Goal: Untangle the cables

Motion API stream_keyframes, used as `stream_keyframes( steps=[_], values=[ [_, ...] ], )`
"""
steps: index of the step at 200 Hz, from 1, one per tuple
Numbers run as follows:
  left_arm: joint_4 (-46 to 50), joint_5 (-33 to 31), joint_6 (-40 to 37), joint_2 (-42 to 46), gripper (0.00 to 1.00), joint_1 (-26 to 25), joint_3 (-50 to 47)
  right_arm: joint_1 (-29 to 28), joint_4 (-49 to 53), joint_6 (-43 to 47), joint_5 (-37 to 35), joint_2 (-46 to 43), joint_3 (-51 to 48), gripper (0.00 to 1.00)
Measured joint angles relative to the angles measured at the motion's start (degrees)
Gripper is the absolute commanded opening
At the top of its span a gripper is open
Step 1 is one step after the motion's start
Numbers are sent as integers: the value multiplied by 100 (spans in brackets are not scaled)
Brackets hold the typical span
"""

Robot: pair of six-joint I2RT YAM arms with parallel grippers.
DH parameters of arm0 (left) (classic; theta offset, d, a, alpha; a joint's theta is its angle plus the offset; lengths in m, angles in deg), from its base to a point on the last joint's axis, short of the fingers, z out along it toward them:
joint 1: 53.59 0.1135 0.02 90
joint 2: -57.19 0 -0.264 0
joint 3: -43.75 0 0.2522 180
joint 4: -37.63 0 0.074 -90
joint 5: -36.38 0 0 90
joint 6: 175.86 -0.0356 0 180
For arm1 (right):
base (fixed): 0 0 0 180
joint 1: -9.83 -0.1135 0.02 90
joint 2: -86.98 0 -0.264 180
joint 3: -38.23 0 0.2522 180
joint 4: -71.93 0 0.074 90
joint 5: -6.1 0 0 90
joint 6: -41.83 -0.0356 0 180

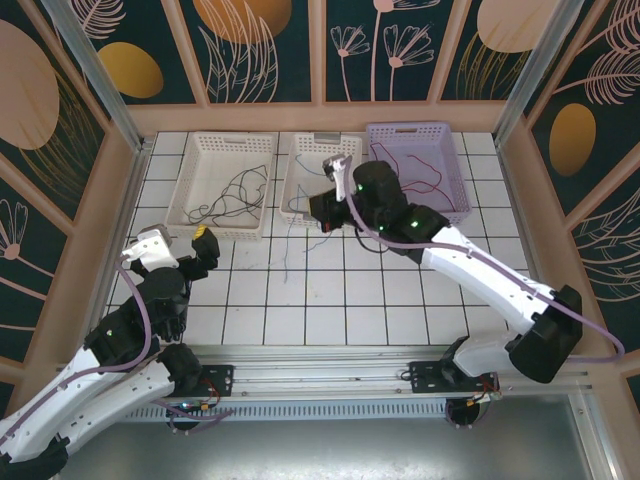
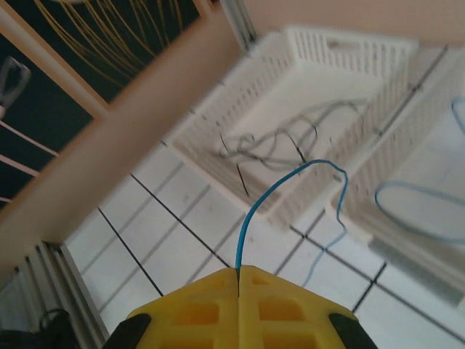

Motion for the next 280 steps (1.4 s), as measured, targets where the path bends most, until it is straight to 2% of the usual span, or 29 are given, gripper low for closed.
stream_keyframes(
  steps=[45, 77, 104, 170, 280],
  values=[
    [0, 0, 0, -39, 99, 0, 0, 0, 337, 223, -37, 72, 1410, 0],
    [0, 0, 0, -140, 98, 0, 0, 24, 570, 433, -151, 466, 2446, 0],
    [0, 0, 0, -238, 99, 0, 0, 201, 741, 584, -326, 826, 2953, 0],
    [0, 2, -2, -356, 99, 2, -2, 1147, 920, 619, -549, 1279, 3038, 0],
    [0, 4, -22, -444, 99, 2, -33, 1401, 857, 623, -555, 2474, 3036, 0]
  ],
)
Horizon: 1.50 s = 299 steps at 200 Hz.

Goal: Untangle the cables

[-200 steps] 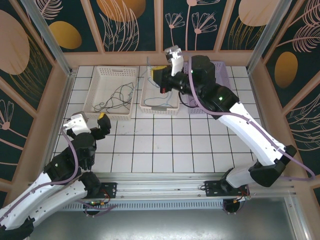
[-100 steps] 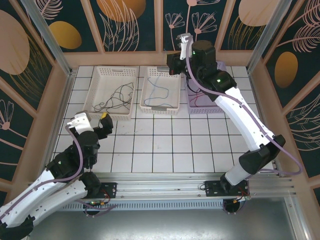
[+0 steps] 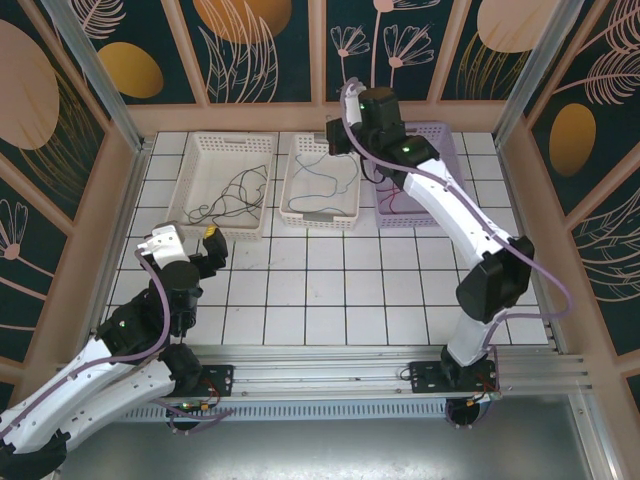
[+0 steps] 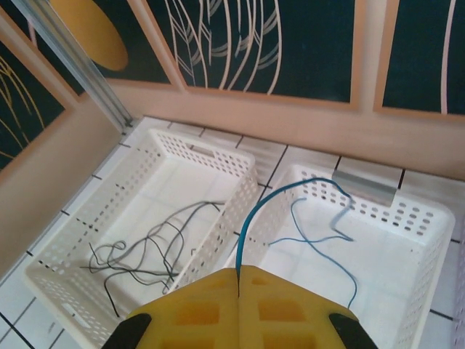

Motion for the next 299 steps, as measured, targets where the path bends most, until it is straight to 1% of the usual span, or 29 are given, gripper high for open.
stream_keyframes(
  steps=[92, 175, 196, 210, 235, 250, 299],
  values=[
    [0, 4, -4, -39, 99, -2, -4, 0, -184, 9, -101, 1628, 24, 0],
    [0, 11, -42, -79, 99, 0, -11, -2, -396, -203, -83, 2343, 4, 0],
    [0, 24, -46, -131, 98, 0, -11, -13, -315, -208, -105, 2535, 4, 8],
    [0, 28, -55, -151, 99, 0, -11, -24, -203, -240, -129, 2610, 20, 17],
    [0, 46, -66, -151, 98, -2, -11, -72, -79, -278, -186, 2664, 70, 27],
    [0, 46, -66, -151, 99, 0, -11, -111, -50, -280, -225, 2664, 111, 35],
    [0, 46, -68, -153, 99, 0, -11, -216, 42, -254, -297, 2535, 131, 47]
  ],
)
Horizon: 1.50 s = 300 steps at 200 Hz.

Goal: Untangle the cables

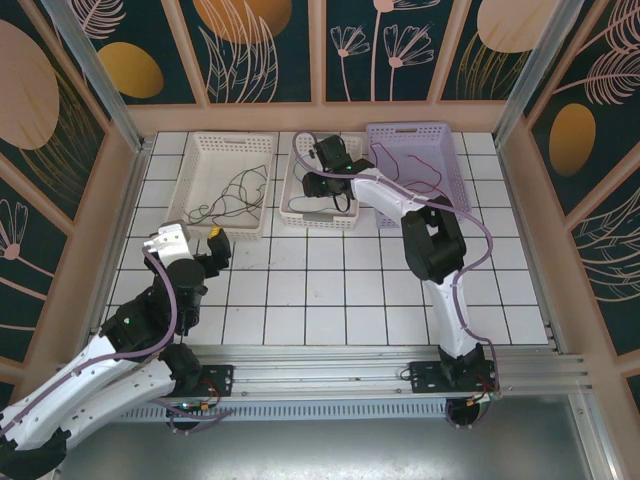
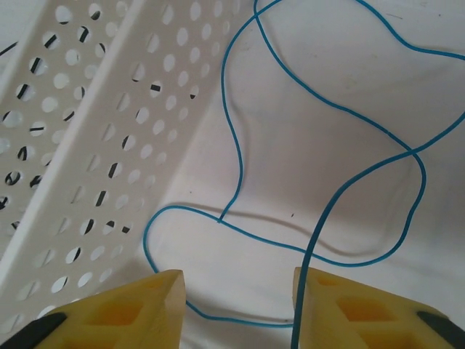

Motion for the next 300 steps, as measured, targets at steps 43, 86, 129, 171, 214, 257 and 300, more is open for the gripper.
stream_keyframes(
  steps=[43, 86, 129, 171, 214, 257, 300],
  values=[
    [0, 4, 0, -13, 99, 0, 0, -22, 223, 22, -330, -271, 48, 58],
    [0, 24, -17, -103, 98, 0, 0, -85, 348, 133, -841, -599, -79, 66],
    [-4, 74, -24, -153, 98, 0, -42, -310, -356, 264, -835, -2610, -1775, 98],
    [-39, 70, -55, -212, 98, 0, -221, -186, -1572, 280, -892, -4931, -3287, 99],
    [-380, -9, -173, -103, 98, 2, -503, 289, -2262, 101, -1309, -6234, -4946, 99],
    [-1388, -160, -302, 278, 99, 4, -1364, 1145, -2439, -118, -2046, -6983, -5917, 99],
    [-2459, -400, -1128, 142, 99, 33, -1937, 2343, -3279, -667, -2743, -6870, -7243, 99]
  ],
)
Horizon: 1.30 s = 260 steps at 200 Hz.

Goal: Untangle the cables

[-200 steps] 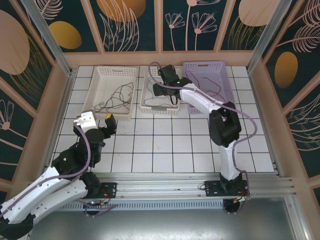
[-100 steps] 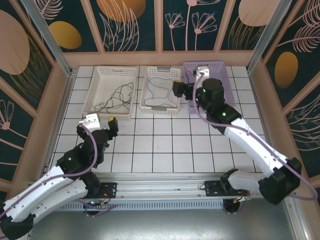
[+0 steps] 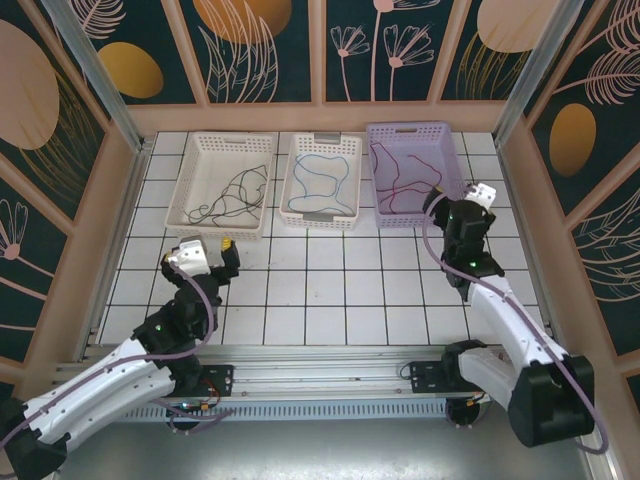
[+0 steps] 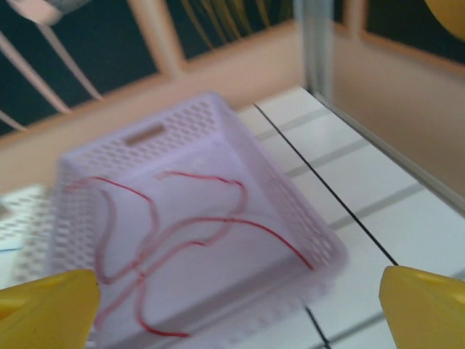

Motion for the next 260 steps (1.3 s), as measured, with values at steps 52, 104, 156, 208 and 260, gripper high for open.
stream_keyframes(
  steps=[52, 104, 156, 208, 260],
  values=[
    [-986, 94, -767, -415, 98, 424, -306, 472, -2365, 328, -273, 925, -1458, 99],
    [-1587, 584, -800, -1215, 99, 1091, -356, 721, -5294, 1189, 304, 2420, -2470, 99],
    [-2785, 929, -820, -2601, 98, 1963, -354, 1185, -6223, 1362, 1412, 2951, -2358, 99],
    [-4415, 1541, -1300, -3528, 99, 2844, -422, 1169, -6225, 1364, 1491, 2955, -2249, 99],
    [-5458, 2367, -1283, -4487, 99, 3773, -697, 1169, -6225, 1364, 1508, 2955, -2249, 99]
  ],
)
